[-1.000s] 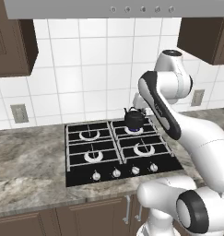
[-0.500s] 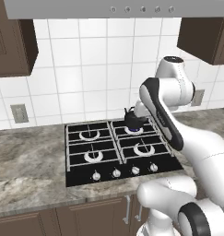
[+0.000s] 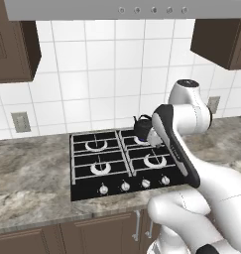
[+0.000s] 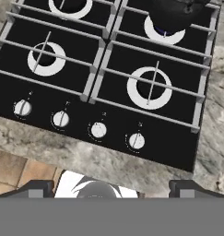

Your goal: The kettle is done boiling. Turn off the stove, then wait for 300 timesteps before moving the kettle to the dining table.

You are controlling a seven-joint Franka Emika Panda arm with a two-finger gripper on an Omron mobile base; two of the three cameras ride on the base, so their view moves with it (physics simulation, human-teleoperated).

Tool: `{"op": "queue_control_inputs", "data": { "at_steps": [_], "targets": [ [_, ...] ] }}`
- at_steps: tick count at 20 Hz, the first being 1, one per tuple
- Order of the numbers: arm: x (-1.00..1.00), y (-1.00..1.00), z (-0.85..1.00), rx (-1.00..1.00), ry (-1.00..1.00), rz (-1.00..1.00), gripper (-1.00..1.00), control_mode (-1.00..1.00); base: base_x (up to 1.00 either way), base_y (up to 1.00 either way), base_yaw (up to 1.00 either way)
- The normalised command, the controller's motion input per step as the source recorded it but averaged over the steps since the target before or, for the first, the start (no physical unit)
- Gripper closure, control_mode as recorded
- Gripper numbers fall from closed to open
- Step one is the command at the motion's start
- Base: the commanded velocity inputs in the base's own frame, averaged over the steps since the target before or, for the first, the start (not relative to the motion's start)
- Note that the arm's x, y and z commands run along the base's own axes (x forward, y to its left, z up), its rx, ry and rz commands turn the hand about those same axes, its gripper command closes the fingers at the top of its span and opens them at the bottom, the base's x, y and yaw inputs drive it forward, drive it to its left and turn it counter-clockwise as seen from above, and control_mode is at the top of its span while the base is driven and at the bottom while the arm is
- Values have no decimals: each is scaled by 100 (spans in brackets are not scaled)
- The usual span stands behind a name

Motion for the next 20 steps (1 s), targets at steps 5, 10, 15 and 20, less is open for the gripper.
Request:
{"op": "queue_control_inputs", "data": {
  "at_steps": [5,10,15,20],
  "targets": [
    [-12,8,-34,-2,0,16,-100,-100,0,0,0],
    [-6,17,-21,0,0,14,-100,-100,0,0,0],
    [-19,14,-23,0,0,8,-100,-100,0,0,0],
    [-6,5,-39,0,0,2,-100,-100,0,0,0]
  ]
}}
